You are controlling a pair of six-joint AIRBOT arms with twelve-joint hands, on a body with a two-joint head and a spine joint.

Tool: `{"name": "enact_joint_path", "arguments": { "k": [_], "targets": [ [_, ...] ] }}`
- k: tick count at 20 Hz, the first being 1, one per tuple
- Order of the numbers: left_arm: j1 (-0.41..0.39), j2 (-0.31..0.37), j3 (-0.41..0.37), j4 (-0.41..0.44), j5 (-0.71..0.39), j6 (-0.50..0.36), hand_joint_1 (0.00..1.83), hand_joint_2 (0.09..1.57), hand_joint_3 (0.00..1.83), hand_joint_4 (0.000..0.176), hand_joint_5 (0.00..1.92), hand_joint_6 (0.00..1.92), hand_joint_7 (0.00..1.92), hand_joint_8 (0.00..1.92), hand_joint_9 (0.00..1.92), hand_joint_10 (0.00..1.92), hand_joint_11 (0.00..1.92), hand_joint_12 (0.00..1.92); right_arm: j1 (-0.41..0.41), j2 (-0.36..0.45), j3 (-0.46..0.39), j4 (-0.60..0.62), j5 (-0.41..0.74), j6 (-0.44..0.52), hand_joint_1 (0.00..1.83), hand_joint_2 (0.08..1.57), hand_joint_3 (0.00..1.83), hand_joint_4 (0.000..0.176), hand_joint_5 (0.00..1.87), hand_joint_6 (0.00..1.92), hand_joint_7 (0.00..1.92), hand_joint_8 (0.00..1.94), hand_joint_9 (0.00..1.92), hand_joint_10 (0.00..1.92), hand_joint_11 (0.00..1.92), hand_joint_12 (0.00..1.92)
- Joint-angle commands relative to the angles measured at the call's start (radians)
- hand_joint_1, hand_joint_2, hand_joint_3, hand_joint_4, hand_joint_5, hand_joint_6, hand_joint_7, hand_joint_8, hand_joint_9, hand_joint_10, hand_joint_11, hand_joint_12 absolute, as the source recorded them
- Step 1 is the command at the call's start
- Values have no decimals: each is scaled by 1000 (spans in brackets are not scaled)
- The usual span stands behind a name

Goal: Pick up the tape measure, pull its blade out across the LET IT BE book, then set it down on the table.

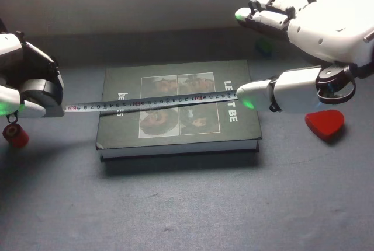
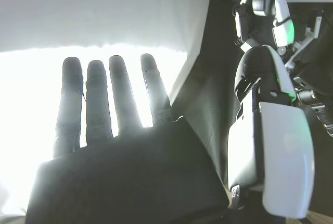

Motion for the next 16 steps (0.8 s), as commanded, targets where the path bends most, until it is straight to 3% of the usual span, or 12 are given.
{"name": "enact_joint_path", "arguments": {
  "k": [1,16],
  "targets": [
    [-9,-1,10,-21,-99,-5,1373,1132,0,0,906,892,927,1061,902,1350,932,1211,3,4,-3,-59,24,0,0,1075,12,90,12,0,24,5,16,3,0,355],
    [8,-7,28,-21,-114,-18,1374,1129,0,0,910,888,941,1040,904,1341,942,1221,9,5,-12,-62,28,-4,0,1090,9,90,18,5,40,5,38,7,0,357]
  ]
}}
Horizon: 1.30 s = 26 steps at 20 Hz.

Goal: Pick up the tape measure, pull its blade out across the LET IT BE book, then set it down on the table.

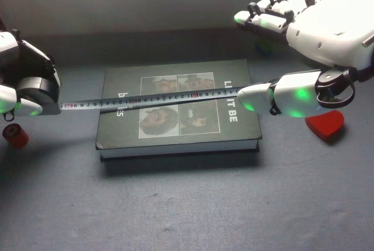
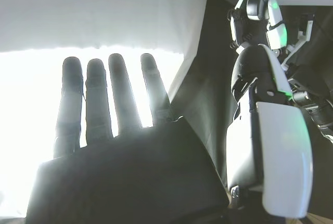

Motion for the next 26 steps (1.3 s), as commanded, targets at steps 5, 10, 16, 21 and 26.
{"name": "enact_joint_path", "arguments": {
  "k": [5,10,16,21,26],
  "targets": [
    [-3,-2,6,-12,-99,-21,1374,1129,0,0,910,889,941,1041,903,1343,927,1216,14,5,-5,-55,27,-1,0,1091,7,90,19,4,41,4,42,7,0,357],
    [-70,24,-54,-6,-76,-12,1374,1126,0,0,924,877,942,1032,908,1336,934,1214,15,6,-5,-55,30,-1,0,1095,7,89,18,2,42,3,42,6,0,357],
    [-211,135,-231,-36,68,47,1375,1126,0,0,913,884,952,1024,907,1334,923,1207,23,6,-3,-58,47,-4,0,1104,9,89,11,0,46,4,40,3,0,354],
    [-199,248,-387,-125,119,113,1375,1125,0,0,915,887,961,1010,901,1341,927,1209,24,4,-1,-58,46,-1,0,1107,4,87,19,2,71,7,66,7,0,364],
    [-116,338,-527,-214,118,160,1375,1124,0,0,928,870,957,1014,901,1341,923,1202,20,5,-1,-60,43,-1,0,1106,2,87,20,1,70,3,72,6,0,363]
  ]
}}
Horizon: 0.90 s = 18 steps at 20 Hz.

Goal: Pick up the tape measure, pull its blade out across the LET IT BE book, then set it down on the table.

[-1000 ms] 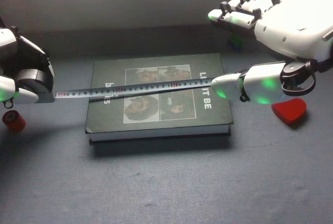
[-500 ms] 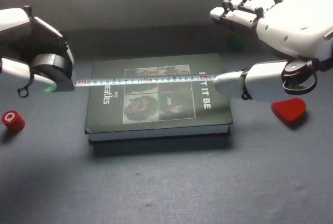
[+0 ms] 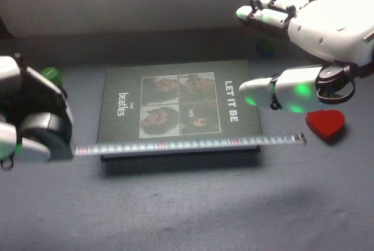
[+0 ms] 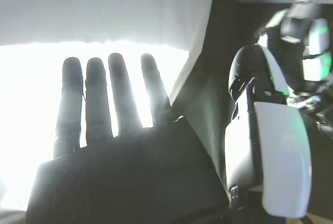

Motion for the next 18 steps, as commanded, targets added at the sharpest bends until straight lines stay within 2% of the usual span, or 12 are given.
{"name": "enact_joint_path", "arguments": {
  "k": [1,4,6,10,13,18],
  "targets": [
    [12,5,-9,-29,-111,1,1375,1124,0,0,928,870,957,1014,901,1341,923,1202,14,5,-2,-56,30,3,0,1106,2,87,20,1,70,3,72,6,0,363],
    [136,-18,-15,-86,-200,1,1375,1125,0,0,927,872,948,1023,905,1337,928,1205,12,5,-3,-60,28,4,0,1099,0,86,35,7,69,2,74,6,0,358],
    [200,-64,10,-109,-275,0,1375,1127,0,0,915,882,950,1027,896,1347,919,1205,13,6,-5,-60,27,5,0,1098,0,85,37,7,68,2,76,6,0,355],
    [210,-136,69,-126,-292,10,1374,1128,0,0,913,888,956,1020,892,1353,929,1210,13,8,-16,-63,25,4,0,1099,0,83,42,7,68,1,77,5,0,353],
    [223,-194,113,-180,-315,21,1375,1125,0,0,929,864,957,1017,895,1349,928,1209,12,10,-19,-67,25,4,0,1102,1,82,43,7,68,1,77,4,0,352],
    [264,-239,146,-211,-361,26,1375,1124,0,0,926,872,960,1008,897,1348,926,1210,11,10,-19,-68,23,5,0,1112,5,81,44,5,69,1,79,4,0,353]
  ]
}}
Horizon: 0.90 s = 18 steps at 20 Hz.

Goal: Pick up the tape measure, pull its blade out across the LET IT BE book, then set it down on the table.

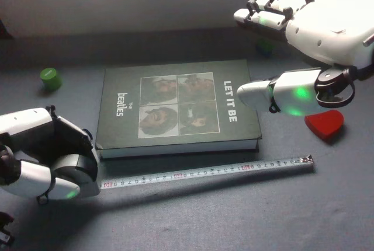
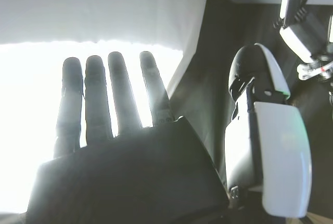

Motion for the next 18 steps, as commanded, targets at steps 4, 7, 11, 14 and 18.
{"name": "enact_joint_path", "arguments": {
  "k": [4,7,11,14,18],
  "targets": [
    [12,-23,18,-23,-140,-7,1371,1136,1,0,879,972,952,1014,866,1367,885,1217,11,5,-4,-57,18,6,0,1128,10,81,41,2,73,2,79,3,0,357],
    [33,-34,27,-27,-160,-7,1359,1163,1,0,768,1149,937,1038,822,1385,770,1173,10,5,-4,-57,11,7,24,1130,3,79,31,0,62,1,78,2,0,339],
    [44,-36,33,-27,-175,-7,963,1174,0,0,686,576,848,95,754,194,568,960,10,7,-4,-57,9,9,24,1140,4,77,30,0,66,1,72,0,0,322],
    [44,-35,35,-27,-183,-7,839,1119,0,0,737,80,804,8,728,44,506,855,10,7,-4,-57,8,10,25,1144,6,78,30,0,66,1,72,0,0,320],
    [44,-30,35,-24,-187,-7,337,983,0,0,402,0,318,0,305,0,69,779,11,7,-4,-57,8,11,22,1149,4,77,26,0,78,3,87,3,0,346]
  ]
}}
